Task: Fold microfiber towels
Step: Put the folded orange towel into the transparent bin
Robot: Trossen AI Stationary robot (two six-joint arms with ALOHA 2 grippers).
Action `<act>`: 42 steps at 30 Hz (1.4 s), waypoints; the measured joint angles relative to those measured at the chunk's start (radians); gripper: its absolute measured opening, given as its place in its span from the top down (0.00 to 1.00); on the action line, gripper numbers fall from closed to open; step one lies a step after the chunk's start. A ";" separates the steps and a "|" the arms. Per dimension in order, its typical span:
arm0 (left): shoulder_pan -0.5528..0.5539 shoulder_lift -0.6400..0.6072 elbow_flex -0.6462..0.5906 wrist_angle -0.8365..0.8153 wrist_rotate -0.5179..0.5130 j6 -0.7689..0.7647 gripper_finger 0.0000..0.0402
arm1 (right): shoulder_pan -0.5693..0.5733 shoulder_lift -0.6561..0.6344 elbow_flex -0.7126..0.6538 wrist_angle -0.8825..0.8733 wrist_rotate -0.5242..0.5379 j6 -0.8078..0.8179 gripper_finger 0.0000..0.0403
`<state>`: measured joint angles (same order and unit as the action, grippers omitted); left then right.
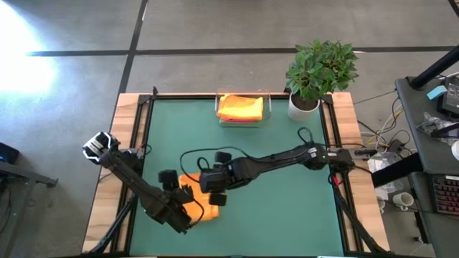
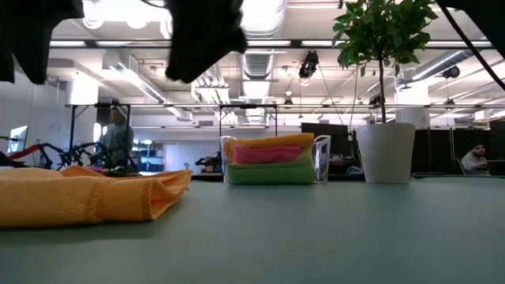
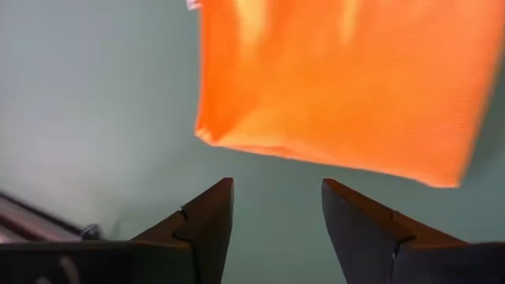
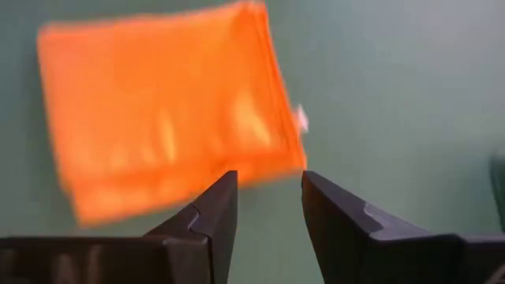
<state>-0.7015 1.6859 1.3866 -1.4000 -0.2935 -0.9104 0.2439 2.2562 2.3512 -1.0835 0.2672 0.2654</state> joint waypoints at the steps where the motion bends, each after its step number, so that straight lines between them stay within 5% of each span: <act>1: -0.008 0.000 -0.001 0.018 0.000 0.000 0.56 | 0.008 -0.012 0.000 -0.040 -0.003 0.008 0.67; 11: -0.037 0.000 -0.004 0.090 0.008 -0.036 0.56 | 0.155 -0.019 -0.021 -0.193 -0.005 0.027 0.74; 19: -0.100 0.000 -0.004 0.120 0.088 -0.158 0.56 | 0.178 0.005 -0.147 0.103 -0.163 0.057 0.75; 29: -0.225 0.000 -0.004 0.120 0.107 -0.343 0.56 | 0.117 0.005 -0.312 0.596 -0.197 0.218 0.75; 42: -0.236 -0.001 -0.004 0.121 0.107 -0.369 0.56 | 0.088 0.005 -0.521 0.723 -0.303 0.436 0.75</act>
<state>-0.9375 1.6852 1.3823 -1.2793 -0.1865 -1.2795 0.3317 2.2612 1.8307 -0.3607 -0.0357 0.7014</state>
